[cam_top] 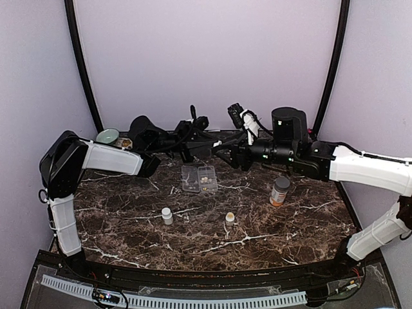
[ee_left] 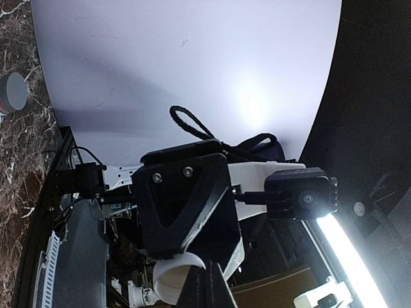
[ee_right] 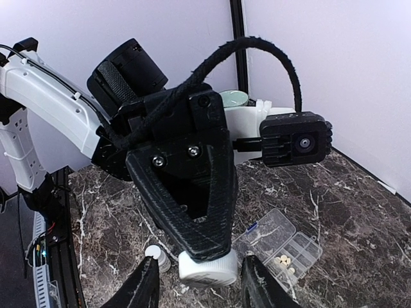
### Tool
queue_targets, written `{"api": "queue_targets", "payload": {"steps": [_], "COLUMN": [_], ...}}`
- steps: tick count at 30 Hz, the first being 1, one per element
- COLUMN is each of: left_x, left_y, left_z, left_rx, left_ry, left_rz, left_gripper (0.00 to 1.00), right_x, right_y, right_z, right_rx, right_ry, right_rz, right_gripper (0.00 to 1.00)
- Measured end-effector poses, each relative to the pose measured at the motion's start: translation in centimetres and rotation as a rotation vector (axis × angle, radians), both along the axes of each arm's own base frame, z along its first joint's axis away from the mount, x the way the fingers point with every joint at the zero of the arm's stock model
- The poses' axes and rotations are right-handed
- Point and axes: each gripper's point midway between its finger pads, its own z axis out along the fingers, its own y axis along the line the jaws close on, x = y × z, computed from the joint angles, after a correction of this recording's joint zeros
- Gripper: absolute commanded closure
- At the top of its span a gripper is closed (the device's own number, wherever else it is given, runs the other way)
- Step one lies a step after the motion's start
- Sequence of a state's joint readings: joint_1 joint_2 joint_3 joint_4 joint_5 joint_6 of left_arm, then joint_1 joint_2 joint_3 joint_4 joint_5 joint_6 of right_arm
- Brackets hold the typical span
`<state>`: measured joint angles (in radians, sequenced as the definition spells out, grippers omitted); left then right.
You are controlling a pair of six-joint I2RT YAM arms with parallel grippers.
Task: Sort the pills into containers
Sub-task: Pass from the left arm to the right
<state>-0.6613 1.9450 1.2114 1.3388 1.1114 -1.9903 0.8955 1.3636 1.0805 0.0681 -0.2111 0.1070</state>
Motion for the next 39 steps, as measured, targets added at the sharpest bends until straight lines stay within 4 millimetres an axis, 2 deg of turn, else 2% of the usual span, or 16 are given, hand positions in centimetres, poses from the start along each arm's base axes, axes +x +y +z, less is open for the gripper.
{"api": "queue_targets", "payload": {"steps": [19,31,33,39], "left_x": [-0.6,-1.0,-1.0,-1.0], "left_y": [0.0,-0.1,-0.1,-0.1], "left_z": [0.8,1.1,1.3,1.6], "left_rx": [-0.023,-0.03,-0.032,-0.043], "left_ry": [-0.035,-0.049,-0.052,-0.063], "left_rz": [-0.02,-0.031,-0.032,-0.032], "left_gripper": [1.0,1.0,0.92,0.59], "right_x": [-0.7,-0.7,-0.7,-0.7], "right_y": [-0.1,-0.1,-0.1,-0.1], "right_z": [1.0,1.2,1.3,1.2], "right_rx": [-0.001,-0.006,-0.006,-0.01], "right_ry": [-0.017,-0.016,-0.02,-0.016], "right_rz": [0.03,0.034,0.034,0.033], "right_gripper": [0.65,0.81,0.81,0.82]}}
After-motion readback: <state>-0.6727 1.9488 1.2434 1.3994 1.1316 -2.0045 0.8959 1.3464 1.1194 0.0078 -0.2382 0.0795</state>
